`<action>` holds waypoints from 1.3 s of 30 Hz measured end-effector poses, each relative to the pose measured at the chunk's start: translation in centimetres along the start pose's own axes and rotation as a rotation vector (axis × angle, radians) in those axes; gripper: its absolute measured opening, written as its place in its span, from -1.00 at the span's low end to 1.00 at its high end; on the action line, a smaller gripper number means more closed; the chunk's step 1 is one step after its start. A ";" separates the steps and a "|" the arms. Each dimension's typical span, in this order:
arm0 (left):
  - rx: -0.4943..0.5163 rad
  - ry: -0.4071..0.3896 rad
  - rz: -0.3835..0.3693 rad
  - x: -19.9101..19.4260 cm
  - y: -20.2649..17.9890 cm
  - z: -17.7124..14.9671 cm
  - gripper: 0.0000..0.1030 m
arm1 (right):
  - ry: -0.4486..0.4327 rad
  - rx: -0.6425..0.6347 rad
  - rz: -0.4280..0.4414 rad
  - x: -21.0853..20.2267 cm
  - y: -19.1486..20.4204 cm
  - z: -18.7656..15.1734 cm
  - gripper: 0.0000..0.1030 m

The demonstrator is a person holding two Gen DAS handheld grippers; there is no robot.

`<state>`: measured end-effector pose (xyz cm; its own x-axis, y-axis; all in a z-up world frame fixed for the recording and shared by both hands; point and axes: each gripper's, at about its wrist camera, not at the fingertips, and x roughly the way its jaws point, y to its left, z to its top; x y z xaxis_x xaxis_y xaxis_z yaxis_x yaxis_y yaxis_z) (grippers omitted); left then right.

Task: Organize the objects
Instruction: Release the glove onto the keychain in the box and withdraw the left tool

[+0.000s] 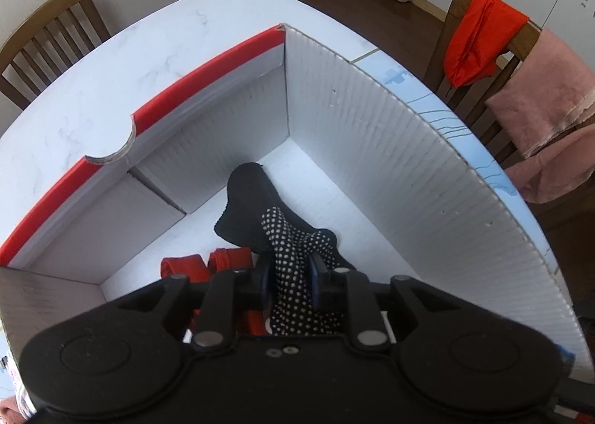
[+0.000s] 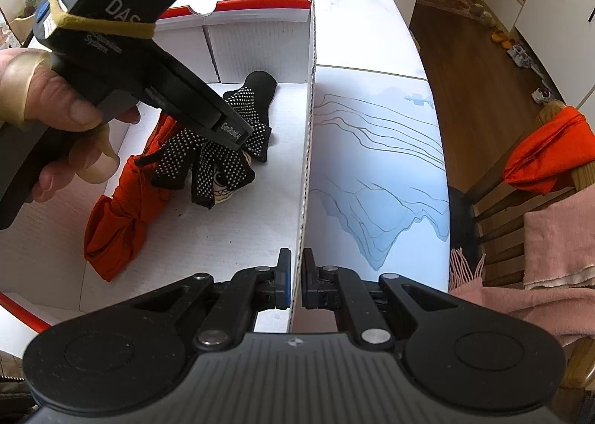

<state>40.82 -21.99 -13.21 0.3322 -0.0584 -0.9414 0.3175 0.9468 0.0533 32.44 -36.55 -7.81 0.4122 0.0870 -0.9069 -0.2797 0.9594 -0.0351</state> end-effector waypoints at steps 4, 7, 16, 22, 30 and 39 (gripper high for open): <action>-0.013 -0.021 -0.010 -0.3 0.1 0.0 -0.47 | 0.003 0.004 -0.003 0.0 0.1 0.1 -0.91; -0.022 -0.044 -0.014 -1.0 0.1 -0.3 -0.29 | 0.006 0.008 -0.004 0.0 0.1 0.1 -0.91; -0.038 -0.135 -0.016 -4.9 0.3 -1.6 0.09 | 0.011 0.011 -0.010 -0.1 0.2 -0.1 -0.91; -0.077 -0.199 -0.015 -8.0 0.7 -2.8 0.15 | 0.014 0.010 -0.015 -0.1 0.4 -0.3 -0.91; -0.129 -0.303 0.008 -12.2 1.4 -5.2 0.36 | 0.013 0.014 -0.019 -0.2 0.4 -0.5 -0.91; -0.230 -0.368 0.042 -15.9 3.5 -9.0 0.62 | 0.017 0.002 -0.031 -0.2 0.6 -0.6 -0.91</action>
<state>28.65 -14.88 -1.08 0.6479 -0.0880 -0.7567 0.1046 0.9942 -0.0261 31.64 -36.15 -7.90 0.4055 0.0524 -0.9126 -0.2655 0.9621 -0.0627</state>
